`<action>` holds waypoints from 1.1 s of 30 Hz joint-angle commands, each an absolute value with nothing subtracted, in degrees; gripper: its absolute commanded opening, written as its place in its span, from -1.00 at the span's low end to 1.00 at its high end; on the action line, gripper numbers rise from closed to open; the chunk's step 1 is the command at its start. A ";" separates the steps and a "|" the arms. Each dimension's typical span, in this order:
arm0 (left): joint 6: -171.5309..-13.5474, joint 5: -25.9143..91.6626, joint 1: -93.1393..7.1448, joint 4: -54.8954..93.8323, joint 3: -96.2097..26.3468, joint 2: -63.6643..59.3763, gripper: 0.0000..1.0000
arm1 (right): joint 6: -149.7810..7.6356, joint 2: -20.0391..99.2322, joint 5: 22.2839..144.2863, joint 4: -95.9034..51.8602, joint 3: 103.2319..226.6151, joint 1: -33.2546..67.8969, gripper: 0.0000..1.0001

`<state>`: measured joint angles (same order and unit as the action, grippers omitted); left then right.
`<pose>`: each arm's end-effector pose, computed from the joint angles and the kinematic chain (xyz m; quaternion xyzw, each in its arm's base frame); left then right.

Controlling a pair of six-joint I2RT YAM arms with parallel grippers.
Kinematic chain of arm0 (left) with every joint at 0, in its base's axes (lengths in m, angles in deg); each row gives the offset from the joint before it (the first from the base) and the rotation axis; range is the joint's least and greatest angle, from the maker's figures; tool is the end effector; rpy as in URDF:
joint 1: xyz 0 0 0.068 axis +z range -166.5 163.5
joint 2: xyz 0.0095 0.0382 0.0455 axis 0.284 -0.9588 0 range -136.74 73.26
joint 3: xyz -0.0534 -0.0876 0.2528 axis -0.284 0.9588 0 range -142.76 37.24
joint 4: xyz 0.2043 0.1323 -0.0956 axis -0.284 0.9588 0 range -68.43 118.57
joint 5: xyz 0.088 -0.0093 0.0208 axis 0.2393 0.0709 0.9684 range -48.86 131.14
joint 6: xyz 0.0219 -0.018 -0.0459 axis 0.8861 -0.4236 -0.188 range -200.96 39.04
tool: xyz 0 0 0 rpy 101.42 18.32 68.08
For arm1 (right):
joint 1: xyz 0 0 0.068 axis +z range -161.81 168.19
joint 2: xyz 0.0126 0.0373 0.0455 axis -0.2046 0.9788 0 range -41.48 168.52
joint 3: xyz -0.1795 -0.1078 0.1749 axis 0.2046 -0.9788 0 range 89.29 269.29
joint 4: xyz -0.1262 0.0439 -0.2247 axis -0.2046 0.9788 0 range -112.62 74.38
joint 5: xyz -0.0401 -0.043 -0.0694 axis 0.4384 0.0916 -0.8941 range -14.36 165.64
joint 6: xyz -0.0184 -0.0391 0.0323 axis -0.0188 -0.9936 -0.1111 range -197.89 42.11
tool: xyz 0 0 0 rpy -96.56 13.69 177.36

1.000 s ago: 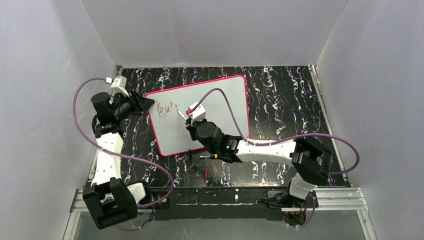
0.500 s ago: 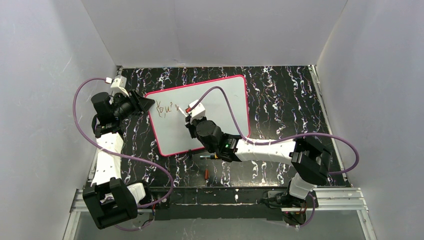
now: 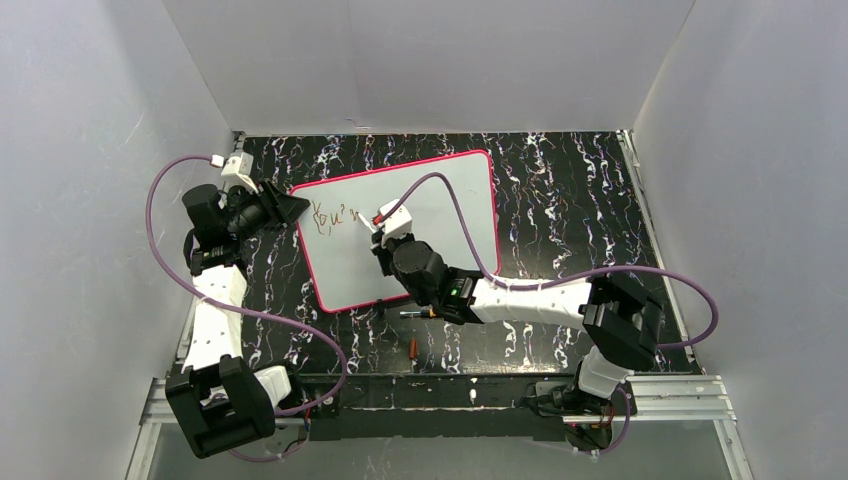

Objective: Write a sentence on the whiteboard

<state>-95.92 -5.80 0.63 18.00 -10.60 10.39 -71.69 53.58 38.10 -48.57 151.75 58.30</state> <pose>0.2448 0.0482 0.3233 0.0459 0.7522 -0.2972 0.5863 0.1509 0.3533 0.2832 -0.1927 0.7133 0.1999 0.6436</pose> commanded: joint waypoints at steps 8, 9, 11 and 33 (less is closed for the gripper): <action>-95.77 -8.43 -0.09 19.11 -11.11 12.97 -0.28 | -72.44 49.32 38.96 -54.50 148.42 57.75 -0.97; -95.73 -8.43 -0.14 19.05 -11.10 13.05 -0.28 | -72.44 49.71 38.78 -54.14 148.72 57.77 -0.97; -95.68 -8.43 -0.15 19.18 -11.10 13.06 -0.28 | -72.36 50.40 38.73 -53.95 149.15 57.76 -0.97; -95.66 -8.43 -0.12 19.16 -11.19 12.96 -0.28 | -71.24 49.94 32.68 -50.84 148.95 57.67 -0.97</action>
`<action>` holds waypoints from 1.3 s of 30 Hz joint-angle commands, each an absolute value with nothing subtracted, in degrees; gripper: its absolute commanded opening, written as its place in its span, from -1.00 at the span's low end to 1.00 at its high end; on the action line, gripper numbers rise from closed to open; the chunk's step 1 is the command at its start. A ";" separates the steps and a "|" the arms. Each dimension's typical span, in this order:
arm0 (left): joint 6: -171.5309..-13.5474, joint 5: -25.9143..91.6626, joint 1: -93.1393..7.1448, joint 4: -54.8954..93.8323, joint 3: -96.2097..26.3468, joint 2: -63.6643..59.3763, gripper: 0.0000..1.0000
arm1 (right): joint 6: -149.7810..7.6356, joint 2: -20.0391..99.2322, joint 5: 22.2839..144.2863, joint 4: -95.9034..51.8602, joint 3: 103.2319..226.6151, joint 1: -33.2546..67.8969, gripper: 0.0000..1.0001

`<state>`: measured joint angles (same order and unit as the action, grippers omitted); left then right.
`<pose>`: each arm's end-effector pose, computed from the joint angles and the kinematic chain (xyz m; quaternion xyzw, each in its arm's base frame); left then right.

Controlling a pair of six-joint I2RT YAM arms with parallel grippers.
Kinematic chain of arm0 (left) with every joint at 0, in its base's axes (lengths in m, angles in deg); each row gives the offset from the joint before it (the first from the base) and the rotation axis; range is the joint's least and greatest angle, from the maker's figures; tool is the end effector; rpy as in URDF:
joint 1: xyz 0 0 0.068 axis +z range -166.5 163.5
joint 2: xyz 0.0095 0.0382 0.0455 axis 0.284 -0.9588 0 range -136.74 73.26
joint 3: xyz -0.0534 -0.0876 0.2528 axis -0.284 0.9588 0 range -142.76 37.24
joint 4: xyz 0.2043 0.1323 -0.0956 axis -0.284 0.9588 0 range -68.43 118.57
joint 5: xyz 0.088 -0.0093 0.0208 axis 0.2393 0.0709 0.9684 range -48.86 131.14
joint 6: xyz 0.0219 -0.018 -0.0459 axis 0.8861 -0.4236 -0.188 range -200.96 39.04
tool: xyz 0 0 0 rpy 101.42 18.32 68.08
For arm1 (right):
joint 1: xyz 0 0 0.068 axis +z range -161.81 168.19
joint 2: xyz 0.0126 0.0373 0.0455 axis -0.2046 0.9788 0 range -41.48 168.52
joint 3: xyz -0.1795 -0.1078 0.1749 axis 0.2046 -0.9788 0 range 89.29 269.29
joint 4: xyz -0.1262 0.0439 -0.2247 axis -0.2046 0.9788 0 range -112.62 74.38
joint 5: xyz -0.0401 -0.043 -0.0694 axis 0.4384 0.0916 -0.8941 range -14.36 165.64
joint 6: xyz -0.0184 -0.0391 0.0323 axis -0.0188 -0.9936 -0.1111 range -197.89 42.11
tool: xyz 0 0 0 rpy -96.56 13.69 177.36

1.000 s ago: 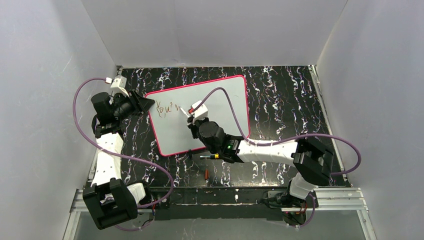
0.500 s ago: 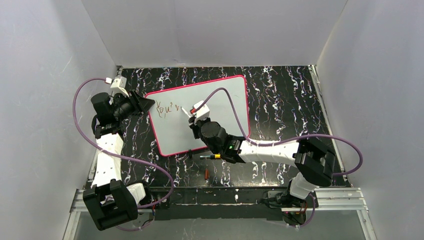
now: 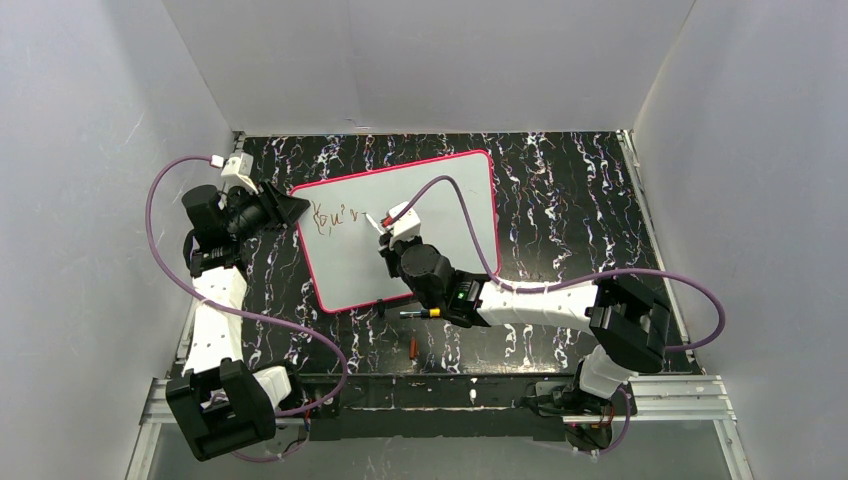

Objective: Write a sentence on the whiteboard

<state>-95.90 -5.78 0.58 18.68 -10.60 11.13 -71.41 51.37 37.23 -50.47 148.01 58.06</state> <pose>0.2420 0.0471 0.3251 0.0465 0.7519 -0.2971 0.5867 0.1484 0.3406 0.2782 -0.1827 0.7138 0.1968 0.6469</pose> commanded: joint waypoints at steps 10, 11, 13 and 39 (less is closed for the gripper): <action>-95.64 -8.43 -0.15 19.05 -11.19 12.88 -0.28 | -73.72 51.16 33.09 -52.73 151.08 57.28 -0.97; -95.66 -8.43 -0.07 19.03 -11.19 12.87 -0.28 | -73.94 51.34 33.30 -52.89 151.34 57.20 -0.97; -95.64 -8.43 -0.15 19.02 -11.19 12.88 -0.28 | -74.33 51.91 33.85 -52.98 151.99 57.19 -0.97; -95.55 -8.29 -0.14 19.20 -11.18 12.96 -0.28 | -69.09 51.73 38.36 -50.23 147.71 57.87 -0.97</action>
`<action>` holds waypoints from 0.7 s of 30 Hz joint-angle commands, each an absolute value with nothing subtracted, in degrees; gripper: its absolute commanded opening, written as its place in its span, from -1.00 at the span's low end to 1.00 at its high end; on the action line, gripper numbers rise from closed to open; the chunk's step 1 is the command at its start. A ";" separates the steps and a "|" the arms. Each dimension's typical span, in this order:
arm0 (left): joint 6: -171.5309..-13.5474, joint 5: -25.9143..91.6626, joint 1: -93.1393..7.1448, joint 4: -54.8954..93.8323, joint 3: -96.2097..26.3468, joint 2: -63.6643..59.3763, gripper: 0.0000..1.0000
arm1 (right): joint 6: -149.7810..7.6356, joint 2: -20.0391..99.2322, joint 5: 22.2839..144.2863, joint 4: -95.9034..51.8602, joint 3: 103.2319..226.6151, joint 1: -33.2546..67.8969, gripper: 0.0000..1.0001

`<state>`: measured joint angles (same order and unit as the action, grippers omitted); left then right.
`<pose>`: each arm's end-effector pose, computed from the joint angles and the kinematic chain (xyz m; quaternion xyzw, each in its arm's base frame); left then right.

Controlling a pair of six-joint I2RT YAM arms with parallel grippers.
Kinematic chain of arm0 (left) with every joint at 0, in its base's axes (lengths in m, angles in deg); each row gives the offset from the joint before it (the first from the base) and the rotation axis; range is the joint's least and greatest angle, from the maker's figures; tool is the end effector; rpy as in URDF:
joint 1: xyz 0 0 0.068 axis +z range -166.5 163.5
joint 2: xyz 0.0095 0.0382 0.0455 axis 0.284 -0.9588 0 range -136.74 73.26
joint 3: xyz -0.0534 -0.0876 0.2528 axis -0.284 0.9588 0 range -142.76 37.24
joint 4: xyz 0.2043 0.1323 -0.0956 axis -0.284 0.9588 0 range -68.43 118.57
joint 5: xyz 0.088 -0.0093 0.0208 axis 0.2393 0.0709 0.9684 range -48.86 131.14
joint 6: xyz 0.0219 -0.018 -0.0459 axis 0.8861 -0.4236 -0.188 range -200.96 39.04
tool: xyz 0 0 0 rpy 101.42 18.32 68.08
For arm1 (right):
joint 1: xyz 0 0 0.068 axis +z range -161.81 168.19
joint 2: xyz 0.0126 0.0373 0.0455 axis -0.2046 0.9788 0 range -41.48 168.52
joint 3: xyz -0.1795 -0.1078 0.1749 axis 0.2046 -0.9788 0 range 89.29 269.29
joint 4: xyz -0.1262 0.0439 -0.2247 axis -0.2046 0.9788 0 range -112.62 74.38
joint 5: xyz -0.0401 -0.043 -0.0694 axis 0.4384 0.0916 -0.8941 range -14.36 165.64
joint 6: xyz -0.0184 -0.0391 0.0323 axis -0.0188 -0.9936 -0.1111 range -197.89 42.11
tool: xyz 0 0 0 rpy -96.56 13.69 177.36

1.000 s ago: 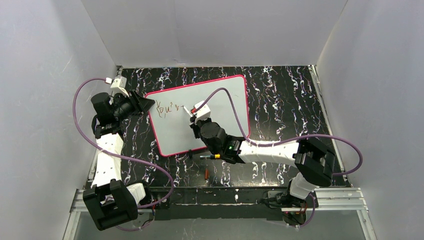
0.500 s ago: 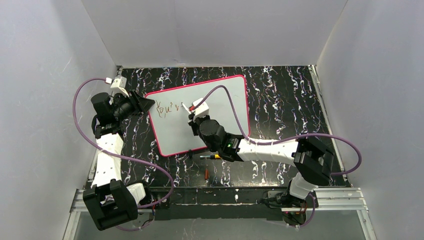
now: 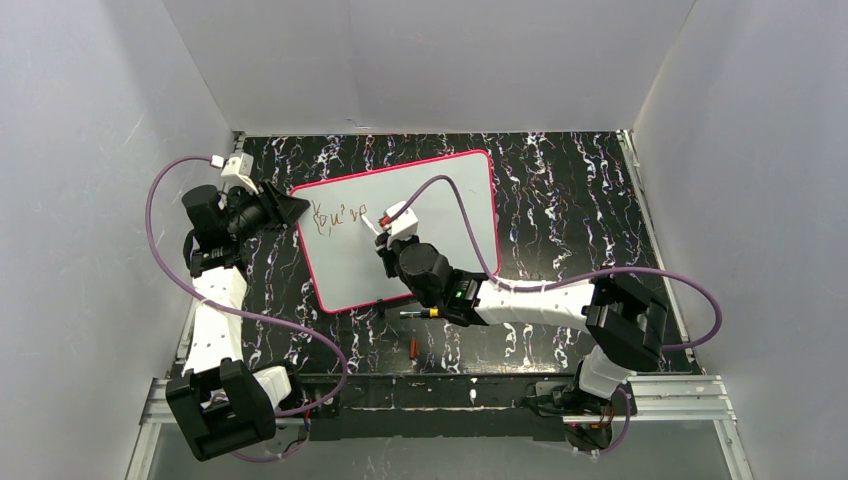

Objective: Write a sentence on the whiteboard

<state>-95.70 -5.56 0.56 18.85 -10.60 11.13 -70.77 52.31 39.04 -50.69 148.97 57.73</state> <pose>0.2420 0.0471 0.3248 0.0461 0.7528 -0.2952 0.5866 0.1513 0.3448 0.2784 -0.1860 0.7125 0.2107 0.6430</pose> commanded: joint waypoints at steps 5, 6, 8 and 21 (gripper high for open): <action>-95.57 -8.26 -0.13 19.15 -11.19 13.05 -0.27 | -68.49 51.48 37.84 -49.87 147.04 58.24 -0.97; -95.57 -8.26 -0.14 19.19 -11.19 13.06 -0.28 | -68.48 51.38 37.76 -49.81 147.03 58.29 -0.97; -95.48 -8.22 -0.14 19.20 -11.10 13.14 -0.27 | -68.48 51.22 37.41 -49.78 146.95 58.37 -0.97; -95.46 -7.52 -0.13 19.40 -11.06 13.22 -0.28 | -68.15 49.21 34.13 -48.44 145.72 58.51 -0.97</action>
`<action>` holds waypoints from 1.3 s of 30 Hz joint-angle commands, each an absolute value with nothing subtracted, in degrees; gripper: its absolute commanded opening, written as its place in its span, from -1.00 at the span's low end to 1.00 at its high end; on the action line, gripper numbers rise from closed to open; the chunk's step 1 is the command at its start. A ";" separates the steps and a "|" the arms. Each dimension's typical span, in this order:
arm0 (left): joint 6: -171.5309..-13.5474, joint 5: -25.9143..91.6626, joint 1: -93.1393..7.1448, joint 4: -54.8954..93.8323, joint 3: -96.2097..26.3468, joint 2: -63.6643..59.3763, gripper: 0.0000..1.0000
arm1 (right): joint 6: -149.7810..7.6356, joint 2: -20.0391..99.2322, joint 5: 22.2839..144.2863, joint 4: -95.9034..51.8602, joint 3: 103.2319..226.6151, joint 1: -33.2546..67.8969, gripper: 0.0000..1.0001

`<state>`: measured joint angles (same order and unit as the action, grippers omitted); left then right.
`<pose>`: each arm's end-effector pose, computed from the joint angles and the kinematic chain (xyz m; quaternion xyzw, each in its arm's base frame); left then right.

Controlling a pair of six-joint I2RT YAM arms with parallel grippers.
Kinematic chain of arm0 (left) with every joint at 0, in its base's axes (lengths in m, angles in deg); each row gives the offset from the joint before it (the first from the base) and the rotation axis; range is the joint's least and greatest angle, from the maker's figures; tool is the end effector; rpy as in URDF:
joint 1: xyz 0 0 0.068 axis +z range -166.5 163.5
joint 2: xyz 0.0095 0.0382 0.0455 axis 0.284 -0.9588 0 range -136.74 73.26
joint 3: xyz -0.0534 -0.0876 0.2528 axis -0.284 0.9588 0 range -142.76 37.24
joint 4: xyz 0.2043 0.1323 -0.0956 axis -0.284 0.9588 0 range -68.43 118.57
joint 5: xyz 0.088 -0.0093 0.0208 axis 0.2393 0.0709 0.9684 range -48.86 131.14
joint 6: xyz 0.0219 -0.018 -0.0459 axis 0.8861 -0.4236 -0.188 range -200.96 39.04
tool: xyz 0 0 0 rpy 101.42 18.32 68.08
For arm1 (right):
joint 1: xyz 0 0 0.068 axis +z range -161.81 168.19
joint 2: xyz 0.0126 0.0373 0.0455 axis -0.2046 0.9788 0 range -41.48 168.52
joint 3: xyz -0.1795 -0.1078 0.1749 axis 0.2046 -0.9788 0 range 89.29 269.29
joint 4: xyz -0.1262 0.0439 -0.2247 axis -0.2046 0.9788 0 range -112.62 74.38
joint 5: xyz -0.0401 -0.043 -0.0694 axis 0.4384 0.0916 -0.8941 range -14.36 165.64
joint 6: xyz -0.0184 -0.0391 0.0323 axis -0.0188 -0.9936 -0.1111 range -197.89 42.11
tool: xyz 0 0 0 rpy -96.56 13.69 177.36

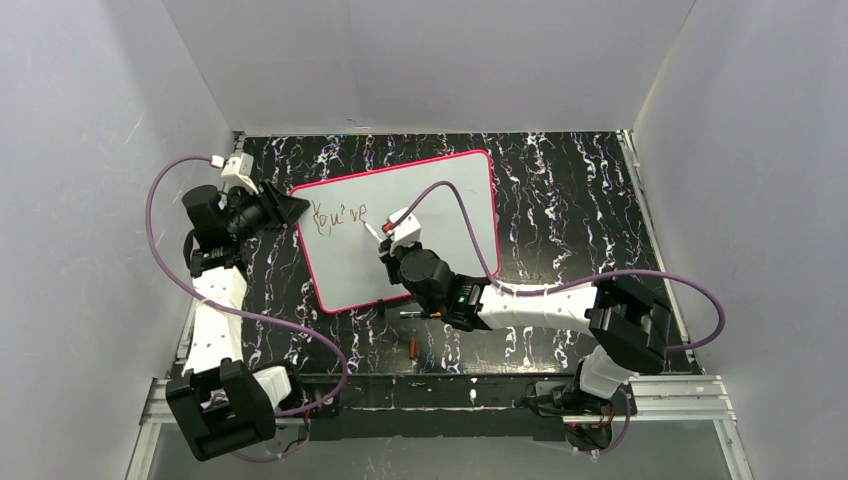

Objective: Write a sentence on the whiteboard

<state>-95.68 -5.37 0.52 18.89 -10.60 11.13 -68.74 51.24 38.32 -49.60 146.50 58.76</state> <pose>0.2421 0.0471 0.3247 0.0452 0.7531 -0.2942 0.5866 0.1428 0.3399 0.2686 -0.1871 0.7238 0.2101 0.6300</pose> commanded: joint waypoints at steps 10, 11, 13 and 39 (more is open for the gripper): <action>-95.38 -7.03 -0.15 19.55 -10.93 13.27 -0.28 | -68.83 48.42 34.23 -47.66 146.33 58.51 -0.97; -95.38 -6.98 -0.12 19.55 -10.87 13.31 -0.28 | -69.10 48.23 34.70 -47.42 146.55 58.50 -0.97; -95.37 -6.94 -0.15 19.55 -10.84 13.32 -0.28 | -69.81 47.81 35.59 -46.88 146.88 58.50 -0.97; -95.47 -6.59 -0.15 19.44 -10.99 13.03 -0.28 | -72.50 44.65 40.41 -46.09 148.25 53.85 -0.97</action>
